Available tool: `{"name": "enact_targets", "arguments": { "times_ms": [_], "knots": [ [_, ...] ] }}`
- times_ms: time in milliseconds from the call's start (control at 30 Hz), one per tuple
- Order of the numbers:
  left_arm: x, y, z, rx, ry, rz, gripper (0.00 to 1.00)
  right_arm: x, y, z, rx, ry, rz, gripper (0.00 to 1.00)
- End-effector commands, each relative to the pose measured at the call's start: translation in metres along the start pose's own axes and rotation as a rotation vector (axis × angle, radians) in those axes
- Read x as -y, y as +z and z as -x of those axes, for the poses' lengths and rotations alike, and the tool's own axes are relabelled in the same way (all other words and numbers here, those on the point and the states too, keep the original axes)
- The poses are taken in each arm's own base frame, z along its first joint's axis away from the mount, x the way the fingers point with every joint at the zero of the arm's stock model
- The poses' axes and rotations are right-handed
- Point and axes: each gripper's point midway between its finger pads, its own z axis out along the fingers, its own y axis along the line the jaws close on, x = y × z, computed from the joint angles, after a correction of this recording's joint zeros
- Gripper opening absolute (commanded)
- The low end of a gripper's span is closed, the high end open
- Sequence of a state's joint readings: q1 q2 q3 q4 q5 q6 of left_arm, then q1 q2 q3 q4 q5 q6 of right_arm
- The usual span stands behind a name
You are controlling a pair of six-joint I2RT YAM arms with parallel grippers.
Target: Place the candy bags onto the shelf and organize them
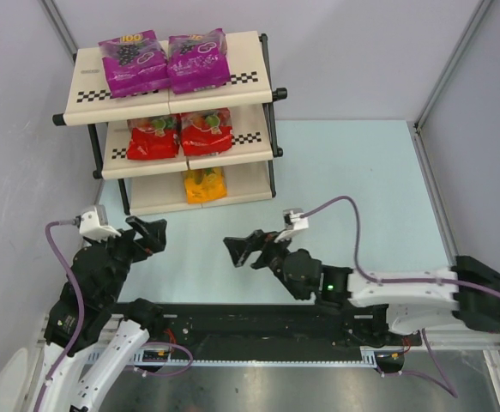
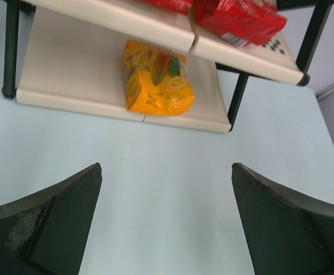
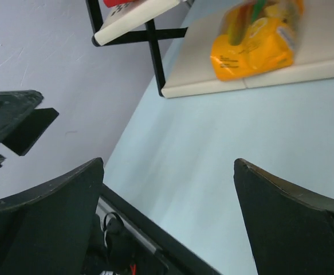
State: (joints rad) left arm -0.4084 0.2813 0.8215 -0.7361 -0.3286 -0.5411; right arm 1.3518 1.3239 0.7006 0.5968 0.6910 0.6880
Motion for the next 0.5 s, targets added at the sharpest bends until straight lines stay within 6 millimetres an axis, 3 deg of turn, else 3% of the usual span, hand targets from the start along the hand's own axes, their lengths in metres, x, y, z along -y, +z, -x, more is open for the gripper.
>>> {"name": "enact_targets", "arguments": {
  "times_ms": [0, 167, 200, 467],
  "knots": [
    [-0.008, -0.009, -0.008, -0.056, 0.019, 0.036, 1.00, 0.076, -0.061, 0.019, -0.051, -0.194, -0.300, 1.00],
    [-0.008, -0.017, -0.003, -0.019, -0.004, 0.014, 1.00, 0.120, -0.117, 0.048, -0.053, -0.221, -0.403, 1.00],
    [-0.009, -0.017, -0.004, -0.017, -0.005, 0.012, 1.00, 0.119, -0.127, 0.059, -0.033, -0.163, -0.389, 1.00],
    [-0.002, -0.016, -0.002, 0.014, -0.009, -0.039, 1.00, 0.155, -0.172, 0.104, 0.062, -0.064, -0.425, 1.00]
  ]
}}
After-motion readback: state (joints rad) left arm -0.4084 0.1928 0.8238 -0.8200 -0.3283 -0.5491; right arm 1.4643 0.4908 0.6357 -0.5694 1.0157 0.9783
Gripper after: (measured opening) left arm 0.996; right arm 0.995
